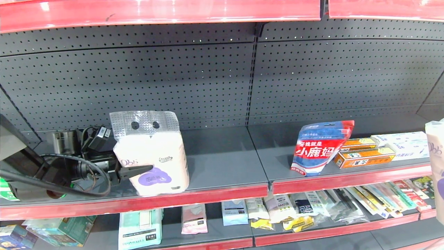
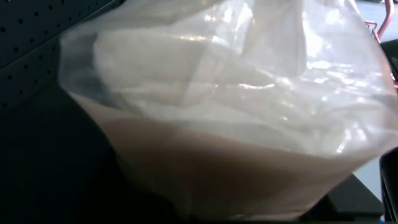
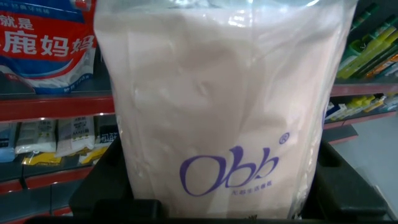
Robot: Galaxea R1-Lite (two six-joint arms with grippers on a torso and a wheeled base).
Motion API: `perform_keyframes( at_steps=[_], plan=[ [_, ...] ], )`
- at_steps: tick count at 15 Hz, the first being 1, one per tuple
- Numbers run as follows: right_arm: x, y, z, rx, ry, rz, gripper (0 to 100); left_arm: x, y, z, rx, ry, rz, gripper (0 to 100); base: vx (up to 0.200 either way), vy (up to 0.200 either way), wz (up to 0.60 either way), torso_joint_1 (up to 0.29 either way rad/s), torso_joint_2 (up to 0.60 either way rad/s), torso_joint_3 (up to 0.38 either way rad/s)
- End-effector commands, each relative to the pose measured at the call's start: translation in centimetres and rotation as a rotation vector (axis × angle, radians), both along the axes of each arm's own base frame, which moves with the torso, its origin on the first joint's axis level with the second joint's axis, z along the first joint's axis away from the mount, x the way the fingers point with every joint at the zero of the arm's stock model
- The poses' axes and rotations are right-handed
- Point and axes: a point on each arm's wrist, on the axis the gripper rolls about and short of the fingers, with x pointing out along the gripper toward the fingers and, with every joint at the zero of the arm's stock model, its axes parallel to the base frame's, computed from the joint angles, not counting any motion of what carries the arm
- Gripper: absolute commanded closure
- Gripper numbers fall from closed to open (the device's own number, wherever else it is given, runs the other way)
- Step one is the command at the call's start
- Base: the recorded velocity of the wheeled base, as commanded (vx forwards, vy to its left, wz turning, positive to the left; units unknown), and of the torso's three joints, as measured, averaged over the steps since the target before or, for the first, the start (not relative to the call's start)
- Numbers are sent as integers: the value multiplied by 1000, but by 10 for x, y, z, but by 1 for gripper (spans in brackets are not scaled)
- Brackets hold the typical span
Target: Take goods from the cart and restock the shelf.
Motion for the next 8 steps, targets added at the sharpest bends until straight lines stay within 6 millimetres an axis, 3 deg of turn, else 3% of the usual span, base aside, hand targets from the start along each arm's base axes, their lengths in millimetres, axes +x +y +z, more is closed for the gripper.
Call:
perform_keyframes(
  at_steps=[1,8],
  plan=[
    [0,0,0,-1,-3,-2,100,1,-1,-1,5,4,7,100,0,0,0,0,0,0],
    [1,0,1,-1,-1,-2,100,4,0,-2,10,4,21,100,0,0,0,0,0,0]
  ],
)
